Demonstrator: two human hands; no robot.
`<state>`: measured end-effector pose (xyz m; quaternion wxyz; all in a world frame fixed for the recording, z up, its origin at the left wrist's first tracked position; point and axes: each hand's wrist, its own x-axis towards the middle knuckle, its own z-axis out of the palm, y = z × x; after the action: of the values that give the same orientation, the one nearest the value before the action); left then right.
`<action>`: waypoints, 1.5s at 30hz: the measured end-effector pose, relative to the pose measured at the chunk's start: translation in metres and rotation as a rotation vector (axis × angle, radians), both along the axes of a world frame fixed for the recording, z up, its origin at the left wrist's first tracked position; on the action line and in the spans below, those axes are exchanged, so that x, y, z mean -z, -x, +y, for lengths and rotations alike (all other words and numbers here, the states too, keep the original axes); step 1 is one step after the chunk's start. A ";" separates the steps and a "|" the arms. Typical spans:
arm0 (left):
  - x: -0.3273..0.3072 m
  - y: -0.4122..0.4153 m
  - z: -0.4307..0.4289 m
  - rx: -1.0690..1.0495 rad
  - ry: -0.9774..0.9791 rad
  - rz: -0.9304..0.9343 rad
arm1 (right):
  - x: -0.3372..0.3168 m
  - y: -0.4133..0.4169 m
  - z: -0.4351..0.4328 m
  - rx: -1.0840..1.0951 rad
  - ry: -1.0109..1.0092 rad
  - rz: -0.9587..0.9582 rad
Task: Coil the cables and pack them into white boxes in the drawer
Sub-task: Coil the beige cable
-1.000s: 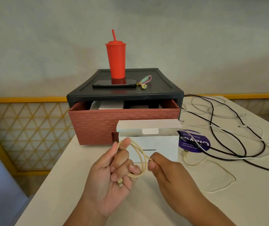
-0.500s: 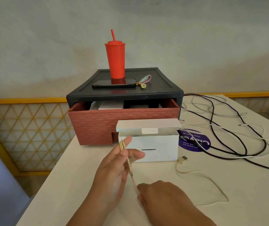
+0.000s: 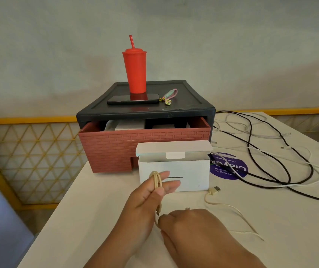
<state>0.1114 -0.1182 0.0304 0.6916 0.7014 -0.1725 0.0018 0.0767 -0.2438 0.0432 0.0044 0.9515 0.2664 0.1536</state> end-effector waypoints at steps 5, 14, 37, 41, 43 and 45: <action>0.001 0.005 -0.005 0.118 -0.075 -0.035 | -0.005 -0.005 -0.014 -0.060 -0.226 -0.201; -0.009 0.008 0.004 0.251 0.104 0.190 | -0.008 -0.016 -0.026 -0.002 -0.581 -0.309; -0.002 -0.004 0.021 0.440 0.888 0.505 | 0.010 -0.020 -0.014 0.082 -0.620 0.424; -0.007 -0.003 0.017 0.250 0.922 0.461 | 0.009 -0.014 -0.008 0.046 -0.515 0.520; -0.010 -0.001 0.014 0.161 0.829 0.404 | 0.011 -0.011 -0.005 0.002 -0.485 0.546; -0.010 -0.002 0.012 0.061 0.703 0.346 | 0.010 -0.008 -0.002 -0.037 -0.466 0.580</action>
<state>0.1132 -0.1060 0.0400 0.9083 0.4061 -0.0632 -0.0780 0.0847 -0.2458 0.0335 -0.2906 0.9261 0.2315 -0.0660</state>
